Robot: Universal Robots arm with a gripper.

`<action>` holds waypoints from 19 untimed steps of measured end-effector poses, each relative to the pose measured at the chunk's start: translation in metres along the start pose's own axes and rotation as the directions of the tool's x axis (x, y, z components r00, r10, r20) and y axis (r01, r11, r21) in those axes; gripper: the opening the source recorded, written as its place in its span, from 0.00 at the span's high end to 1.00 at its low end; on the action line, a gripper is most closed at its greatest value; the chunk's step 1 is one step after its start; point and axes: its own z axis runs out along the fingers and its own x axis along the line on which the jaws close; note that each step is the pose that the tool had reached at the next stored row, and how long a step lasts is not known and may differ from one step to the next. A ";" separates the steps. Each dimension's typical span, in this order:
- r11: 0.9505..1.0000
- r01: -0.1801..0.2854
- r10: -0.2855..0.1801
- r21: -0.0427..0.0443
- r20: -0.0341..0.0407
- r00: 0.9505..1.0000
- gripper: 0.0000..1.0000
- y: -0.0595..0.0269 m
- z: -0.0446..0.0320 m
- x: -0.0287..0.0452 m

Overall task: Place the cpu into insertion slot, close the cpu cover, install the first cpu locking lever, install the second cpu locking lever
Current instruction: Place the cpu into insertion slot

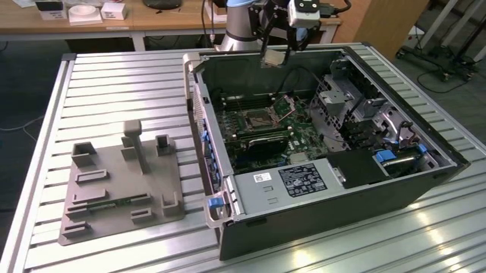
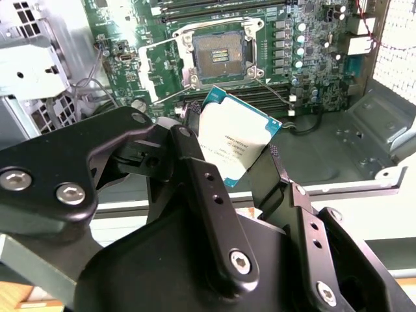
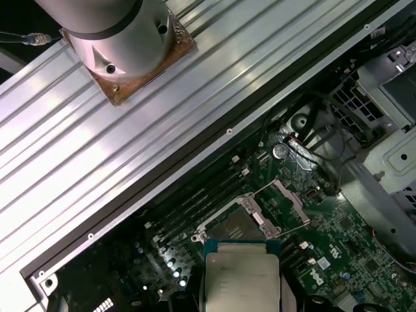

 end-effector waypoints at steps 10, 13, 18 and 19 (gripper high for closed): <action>0.987 -0.158 0.158 -0.004 0.013 0.987 0.46 -0.0004 0.0040 0.0000; 0.979 -0.205 0.205 -0.006 0.017 0.979 0.46 -0.0005 0.0050 0.0000; 0.967 -0.254 0.254 -0.008 0.021 0.967 0.46 -0.0012 0.0060 0.0007; 0.966 -0.259 0.259 -0.008 0.021 0.966 0.46 -0.0013 0.0061 0.0009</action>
